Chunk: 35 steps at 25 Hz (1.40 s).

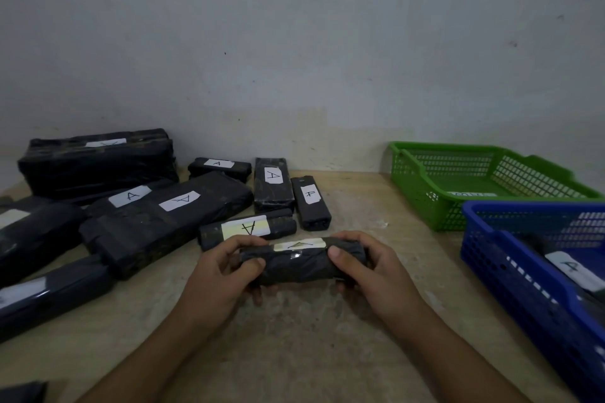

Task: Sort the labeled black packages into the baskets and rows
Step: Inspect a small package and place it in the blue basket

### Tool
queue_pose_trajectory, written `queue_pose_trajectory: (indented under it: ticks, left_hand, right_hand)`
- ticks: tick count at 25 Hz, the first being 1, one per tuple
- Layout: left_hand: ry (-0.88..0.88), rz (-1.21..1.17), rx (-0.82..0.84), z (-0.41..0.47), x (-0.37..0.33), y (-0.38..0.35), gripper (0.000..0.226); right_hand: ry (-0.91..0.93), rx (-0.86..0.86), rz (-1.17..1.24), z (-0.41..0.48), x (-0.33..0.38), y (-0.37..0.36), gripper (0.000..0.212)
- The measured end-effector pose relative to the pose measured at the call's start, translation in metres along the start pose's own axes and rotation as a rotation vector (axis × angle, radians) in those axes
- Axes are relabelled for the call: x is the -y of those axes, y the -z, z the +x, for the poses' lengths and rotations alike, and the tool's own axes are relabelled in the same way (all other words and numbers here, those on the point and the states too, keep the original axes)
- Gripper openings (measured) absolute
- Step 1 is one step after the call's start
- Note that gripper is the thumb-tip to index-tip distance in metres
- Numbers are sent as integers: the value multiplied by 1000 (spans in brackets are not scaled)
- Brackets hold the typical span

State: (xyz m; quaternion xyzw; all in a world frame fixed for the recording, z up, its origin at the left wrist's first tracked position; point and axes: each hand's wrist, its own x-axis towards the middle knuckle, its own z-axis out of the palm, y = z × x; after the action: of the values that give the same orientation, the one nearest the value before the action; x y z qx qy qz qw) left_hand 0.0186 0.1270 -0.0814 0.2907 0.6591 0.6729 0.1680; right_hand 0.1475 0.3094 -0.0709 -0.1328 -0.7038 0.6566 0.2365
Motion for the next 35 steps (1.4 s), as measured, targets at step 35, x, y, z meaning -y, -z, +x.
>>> queue_pose_trajectory:
  ticks: [35]
  left_hand:
    - [-19, -77, -44, 0, -2, -2, 21]
  right_hand:
    - [-54, -6, 30, 3, -1, 2, 27]
